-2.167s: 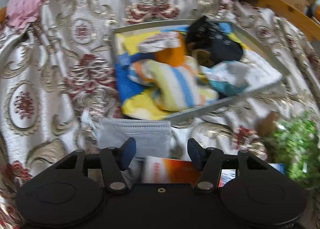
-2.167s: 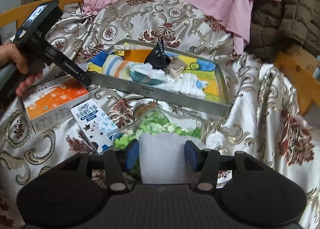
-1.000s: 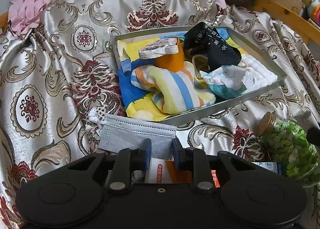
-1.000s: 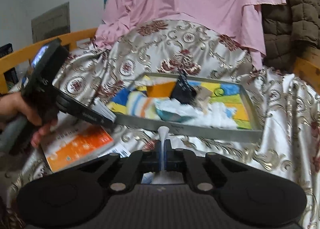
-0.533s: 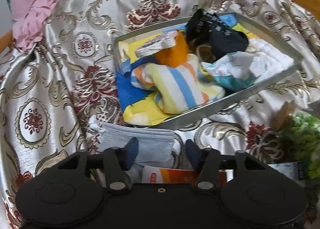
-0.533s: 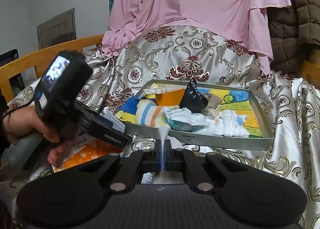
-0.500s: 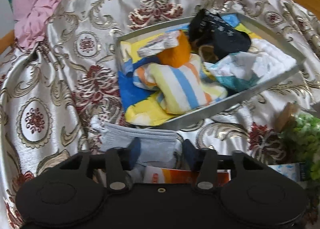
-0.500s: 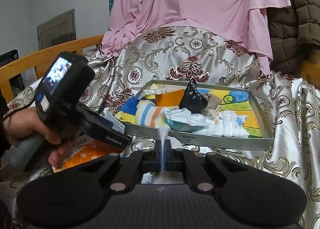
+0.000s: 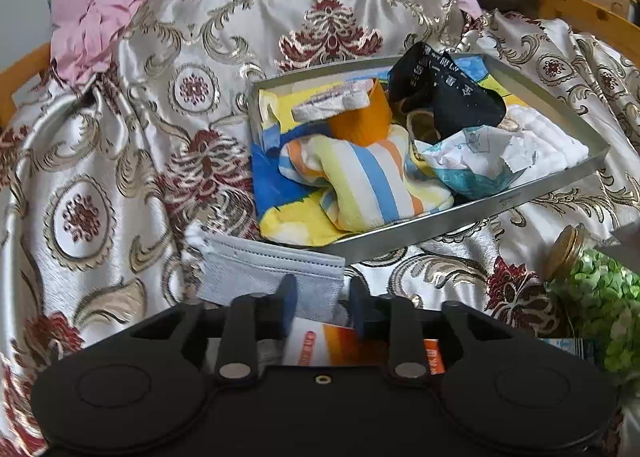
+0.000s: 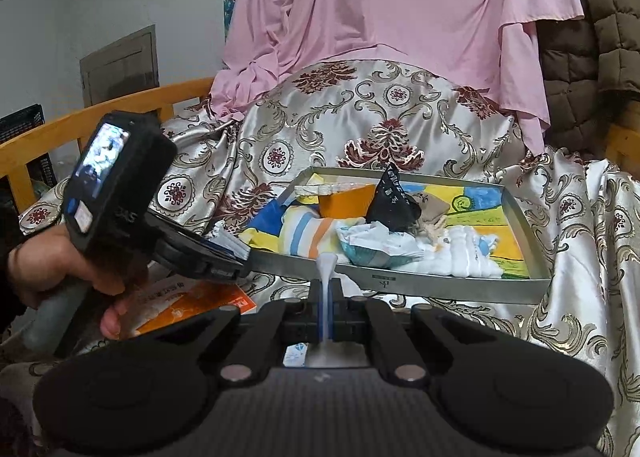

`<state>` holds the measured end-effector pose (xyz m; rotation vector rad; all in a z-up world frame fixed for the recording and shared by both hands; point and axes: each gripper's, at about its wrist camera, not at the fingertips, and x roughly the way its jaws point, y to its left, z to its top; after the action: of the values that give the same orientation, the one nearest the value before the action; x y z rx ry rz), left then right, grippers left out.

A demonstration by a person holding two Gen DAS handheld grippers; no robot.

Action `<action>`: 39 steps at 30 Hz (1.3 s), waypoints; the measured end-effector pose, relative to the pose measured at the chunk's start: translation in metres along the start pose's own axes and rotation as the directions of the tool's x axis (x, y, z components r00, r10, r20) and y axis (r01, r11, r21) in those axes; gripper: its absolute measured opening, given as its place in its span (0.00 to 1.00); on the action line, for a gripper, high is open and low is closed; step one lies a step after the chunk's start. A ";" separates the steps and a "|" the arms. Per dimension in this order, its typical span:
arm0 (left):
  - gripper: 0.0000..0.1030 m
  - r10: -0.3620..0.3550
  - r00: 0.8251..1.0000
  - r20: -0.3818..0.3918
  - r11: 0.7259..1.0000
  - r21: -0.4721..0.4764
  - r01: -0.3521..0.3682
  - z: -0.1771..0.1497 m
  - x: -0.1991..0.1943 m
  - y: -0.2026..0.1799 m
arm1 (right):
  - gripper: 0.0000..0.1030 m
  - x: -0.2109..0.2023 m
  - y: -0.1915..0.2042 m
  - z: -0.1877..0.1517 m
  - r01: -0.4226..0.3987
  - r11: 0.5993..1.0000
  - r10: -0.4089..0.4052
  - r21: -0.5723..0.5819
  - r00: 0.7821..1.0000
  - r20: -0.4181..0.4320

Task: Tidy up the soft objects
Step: 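Lift the grey mask and white tissue with both tools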

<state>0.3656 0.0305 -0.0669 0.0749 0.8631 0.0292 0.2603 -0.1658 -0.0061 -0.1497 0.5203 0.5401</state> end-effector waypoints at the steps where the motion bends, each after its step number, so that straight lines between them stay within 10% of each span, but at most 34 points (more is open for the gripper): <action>1: 0.44 0.003 1.000 -0.005 1.000 -0.002 -0.003 0.001 0.002 -0.002 | 0.02 0.000 0.001 0.000 -0.001 1.000 0.001 -0.003 1.000 0.000; 7: 0.59 0.086 0.996 -0.025 0.996 0.009 -0.086 0.005 0.012 -0.017 | 0.02 -0.003 0.000 0.000 -0.007 1.000 0.007 0.000 1.000 0.004; 19: 0.19 0.071 0.997 -0.011 0.994 -0.085 -0.072 0.002 -0.005 0.001 | 0.02 -0.008 -0.005 -0.003 -0.019 1.000 0.018 0.025 1.000 0.025; 39: 0.04 -0.022 0.996 0.091 0.978 -0.204 0.040 -0.012 -0.074 0.015 | 0.02 -0.015 -0.001 -0.009 -0.019 1.000 0.017 0.015 0.996 0.086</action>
<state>0.3081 0.0415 -0.0176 -0.1311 0.7689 0.0853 0.2459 -0.1760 -0.0066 -0.1064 0.4423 0.5575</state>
